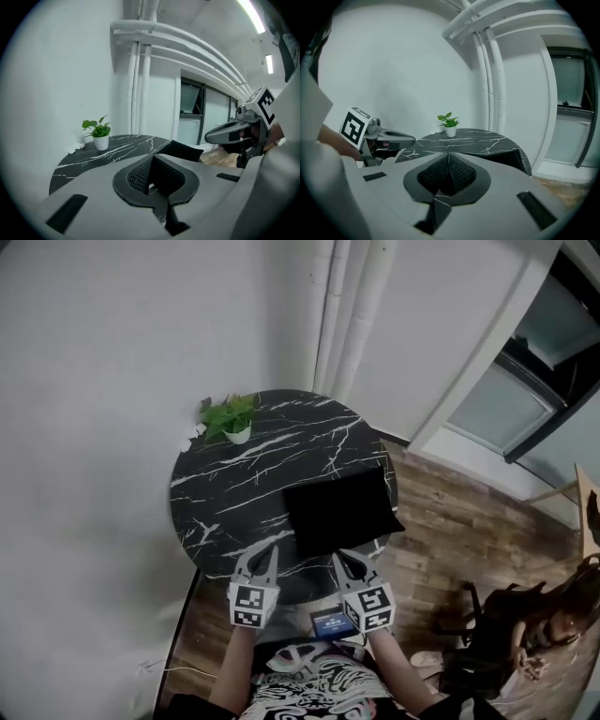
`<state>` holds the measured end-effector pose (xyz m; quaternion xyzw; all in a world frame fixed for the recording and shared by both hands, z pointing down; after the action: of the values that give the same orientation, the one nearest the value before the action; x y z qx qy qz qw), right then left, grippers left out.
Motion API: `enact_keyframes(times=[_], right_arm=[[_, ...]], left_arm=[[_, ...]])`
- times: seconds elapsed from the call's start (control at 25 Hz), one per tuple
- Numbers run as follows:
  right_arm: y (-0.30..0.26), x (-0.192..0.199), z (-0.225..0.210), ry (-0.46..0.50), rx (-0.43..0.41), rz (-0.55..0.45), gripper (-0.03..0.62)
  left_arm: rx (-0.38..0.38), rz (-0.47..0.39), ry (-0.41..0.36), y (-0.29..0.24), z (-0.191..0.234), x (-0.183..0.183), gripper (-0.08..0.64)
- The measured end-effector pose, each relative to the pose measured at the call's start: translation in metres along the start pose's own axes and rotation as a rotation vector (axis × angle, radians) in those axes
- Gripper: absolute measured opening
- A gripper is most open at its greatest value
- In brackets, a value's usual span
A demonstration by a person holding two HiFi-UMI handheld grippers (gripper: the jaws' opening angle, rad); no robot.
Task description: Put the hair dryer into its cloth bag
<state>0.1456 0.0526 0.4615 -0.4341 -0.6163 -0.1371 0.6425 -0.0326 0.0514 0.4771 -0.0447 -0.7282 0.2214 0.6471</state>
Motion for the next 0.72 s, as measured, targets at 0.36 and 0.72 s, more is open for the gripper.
enact_keyframes(times=[0.36, 0.72], right_arm=[[0.082, 0.01, 0.007, 0.005, 0.053, -0.105, 0.021], [0.11, -0.003, 0.012, 0.05, 0.074, -0.152, 0.018]], left_arm=[[-0.1, -0.114, 0.02, 0.077, -0.054, -0.021, 0.014], [-0.136, -0.163, -0.031, 0.097, -0.072, -0.037, 0.014]])
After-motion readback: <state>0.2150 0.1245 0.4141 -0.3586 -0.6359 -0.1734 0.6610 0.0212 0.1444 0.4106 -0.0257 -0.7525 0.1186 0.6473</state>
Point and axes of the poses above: the fingertips, and each gripper's own axes: y backward along the fingers, z to its left, x out of its underside, the point moved 4 cm from there along y, backward along the fingers, and after that the axes turned 10 degrees about -x, right-handed, at the moved point
